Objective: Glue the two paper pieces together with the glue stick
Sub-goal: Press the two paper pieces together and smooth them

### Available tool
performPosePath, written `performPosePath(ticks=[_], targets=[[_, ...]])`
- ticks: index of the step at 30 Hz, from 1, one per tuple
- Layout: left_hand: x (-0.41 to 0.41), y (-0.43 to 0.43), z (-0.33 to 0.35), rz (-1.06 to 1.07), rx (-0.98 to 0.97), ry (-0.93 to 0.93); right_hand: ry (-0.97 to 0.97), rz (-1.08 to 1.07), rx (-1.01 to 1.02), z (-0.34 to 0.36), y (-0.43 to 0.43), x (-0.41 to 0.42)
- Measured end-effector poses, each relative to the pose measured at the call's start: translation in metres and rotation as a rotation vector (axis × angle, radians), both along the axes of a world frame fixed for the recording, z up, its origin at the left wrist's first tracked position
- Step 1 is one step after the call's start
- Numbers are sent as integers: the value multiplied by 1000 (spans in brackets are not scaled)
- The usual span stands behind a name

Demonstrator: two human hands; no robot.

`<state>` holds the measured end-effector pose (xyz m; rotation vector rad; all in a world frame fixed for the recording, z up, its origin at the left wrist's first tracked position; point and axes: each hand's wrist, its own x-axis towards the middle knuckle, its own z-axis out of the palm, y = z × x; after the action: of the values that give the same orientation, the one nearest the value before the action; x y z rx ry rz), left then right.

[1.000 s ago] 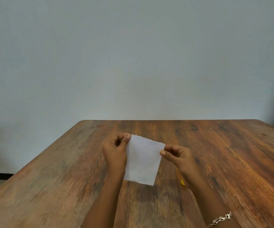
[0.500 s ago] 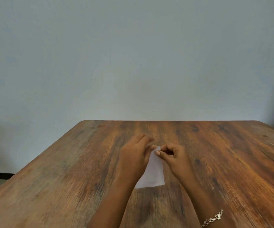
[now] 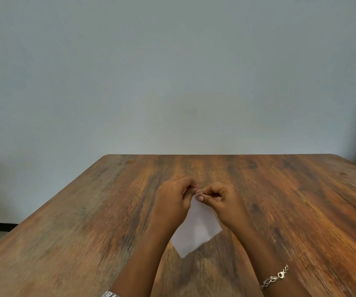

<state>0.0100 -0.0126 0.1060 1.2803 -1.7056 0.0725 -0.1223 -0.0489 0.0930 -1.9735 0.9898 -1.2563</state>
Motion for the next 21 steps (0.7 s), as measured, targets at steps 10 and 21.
performPosePath(ticks=[10,21], targets=[[17,0,-1,22,-27,300,75,-28,93,-22,-10,-17],[30,-1,-13,74,-9,597,11,-31,260,-34,-7,-39]])
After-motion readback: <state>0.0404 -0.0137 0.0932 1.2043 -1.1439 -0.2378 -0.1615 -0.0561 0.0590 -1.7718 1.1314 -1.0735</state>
